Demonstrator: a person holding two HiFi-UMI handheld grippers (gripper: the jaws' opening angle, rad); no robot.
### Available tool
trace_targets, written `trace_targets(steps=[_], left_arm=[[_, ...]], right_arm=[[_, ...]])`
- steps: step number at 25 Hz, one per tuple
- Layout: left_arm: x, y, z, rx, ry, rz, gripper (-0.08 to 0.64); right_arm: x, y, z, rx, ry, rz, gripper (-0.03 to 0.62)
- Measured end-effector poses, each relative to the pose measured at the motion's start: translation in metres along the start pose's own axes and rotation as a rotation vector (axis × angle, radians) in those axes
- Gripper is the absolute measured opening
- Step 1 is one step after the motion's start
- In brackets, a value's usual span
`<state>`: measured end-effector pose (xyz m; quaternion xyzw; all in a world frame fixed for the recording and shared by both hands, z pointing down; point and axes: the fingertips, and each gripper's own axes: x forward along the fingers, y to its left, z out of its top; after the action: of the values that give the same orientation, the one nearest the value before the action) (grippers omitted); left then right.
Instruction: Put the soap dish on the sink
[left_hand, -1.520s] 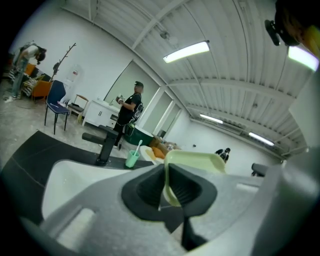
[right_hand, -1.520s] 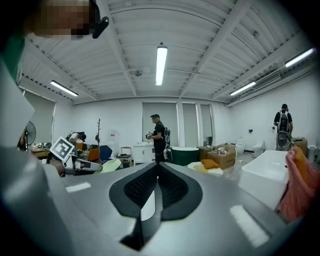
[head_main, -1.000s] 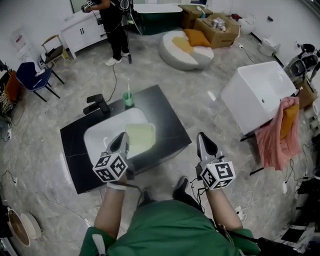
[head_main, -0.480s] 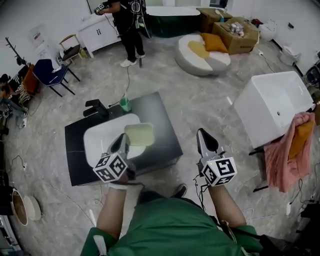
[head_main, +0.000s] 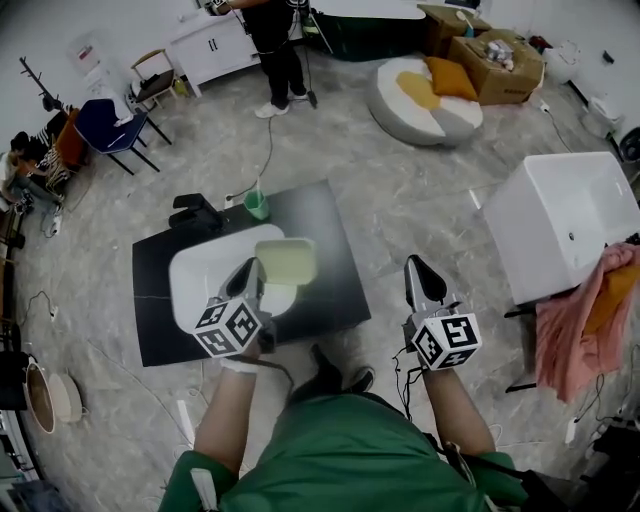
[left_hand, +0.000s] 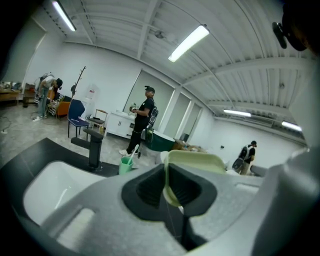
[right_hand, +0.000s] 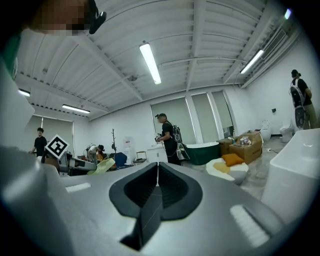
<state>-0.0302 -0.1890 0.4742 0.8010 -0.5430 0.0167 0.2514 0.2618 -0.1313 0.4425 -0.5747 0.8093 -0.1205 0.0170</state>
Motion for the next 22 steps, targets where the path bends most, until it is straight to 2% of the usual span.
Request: trace_targets(steps=[7, 13, 18, 22], left_arm=[[0.052, 0.033, -0.004, -0.057, 0.031, -0.03, 0.021], [0.095, 0.062, -0.014, -0.044, 0.087, -0.065, 0.021], [0.12, 0.082, -0.017, -0.058, 0.132, -0.056, 0.021], [0.139, 0.089, -0.028, -0.06, 0.152, -0.029, 0.021]], right_arm=[[0.055, 0.0, 0.007, -0.043, 0.033, -0.025, 0.008], [0.101, 0.01, 0.003, -0.067, 0.051, -0.034, 0.008], [0.129, 0.013, 0.001, -0.063, 0.082, -0.039, 0.008], [0.151, 0.005, -0.01, -0.041, 0.101, -0.012, 0.008]])
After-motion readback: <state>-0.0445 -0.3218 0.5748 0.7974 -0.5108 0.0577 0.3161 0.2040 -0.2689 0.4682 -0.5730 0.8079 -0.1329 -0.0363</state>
